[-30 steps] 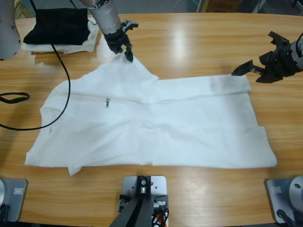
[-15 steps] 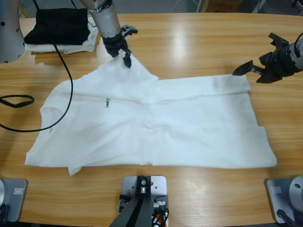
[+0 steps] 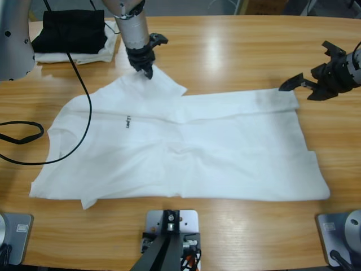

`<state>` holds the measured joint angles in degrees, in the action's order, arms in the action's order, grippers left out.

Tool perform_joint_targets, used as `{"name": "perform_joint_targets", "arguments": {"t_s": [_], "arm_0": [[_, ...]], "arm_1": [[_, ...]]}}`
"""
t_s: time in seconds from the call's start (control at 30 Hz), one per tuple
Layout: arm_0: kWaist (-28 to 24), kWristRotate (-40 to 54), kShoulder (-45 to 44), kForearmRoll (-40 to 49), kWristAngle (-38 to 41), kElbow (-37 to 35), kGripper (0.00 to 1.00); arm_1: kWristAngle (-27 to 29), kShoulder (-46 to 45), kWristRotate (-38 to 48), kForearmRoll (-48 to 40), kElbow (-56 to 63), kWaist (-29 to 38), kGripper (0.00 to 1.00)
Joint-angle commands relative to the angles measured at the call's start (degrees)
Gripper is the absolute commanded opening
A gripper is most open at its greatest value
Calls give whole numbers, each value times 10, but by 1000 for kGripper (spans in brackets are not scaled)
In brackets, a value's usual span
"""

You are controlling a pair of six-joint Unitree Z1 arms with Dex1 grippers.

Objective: Fold clothes

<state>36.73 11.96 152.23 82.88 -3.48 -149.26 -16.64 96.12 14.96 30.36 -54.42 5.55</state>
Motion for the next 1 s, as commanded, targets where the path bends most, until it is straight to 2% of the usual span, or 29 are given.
{"name": "perform_joint_targets", "arguments": {"t_s": [0.03, 0.3, 0.43, 0.5, 0.6, 0.7, 1.0], "arm_0": [[-2, 7, 42, 11, -12, 1, 0], [-13, -29, 44, 15, 8, -71, 0], [-17, -47, 38, 26, 31, -86, 0], [-18, -53, 33, 28, 37, -100, 0], [-20, -66, 24, 40, 38, -121, 0], [-20, -68, 19, 49, 37, -124, 0], [-16, -68, 13, 58, 35, -124, 0]], "arm_1": [[-5, 18, -6, -7, 20, -7, 1000], [-4, 16, -6, -8, 19, -7, 1000], [3, 30, 9, -6, 17, -38, 978], [-7, 49, 9, -6, 13, -46, 895], [-22, 79, 9, -20, 13, -48, 827], [-34, 97, 5, -34, 13, -48, 589], [-12, 95, 2, -36, 20, -55, 591]]}}
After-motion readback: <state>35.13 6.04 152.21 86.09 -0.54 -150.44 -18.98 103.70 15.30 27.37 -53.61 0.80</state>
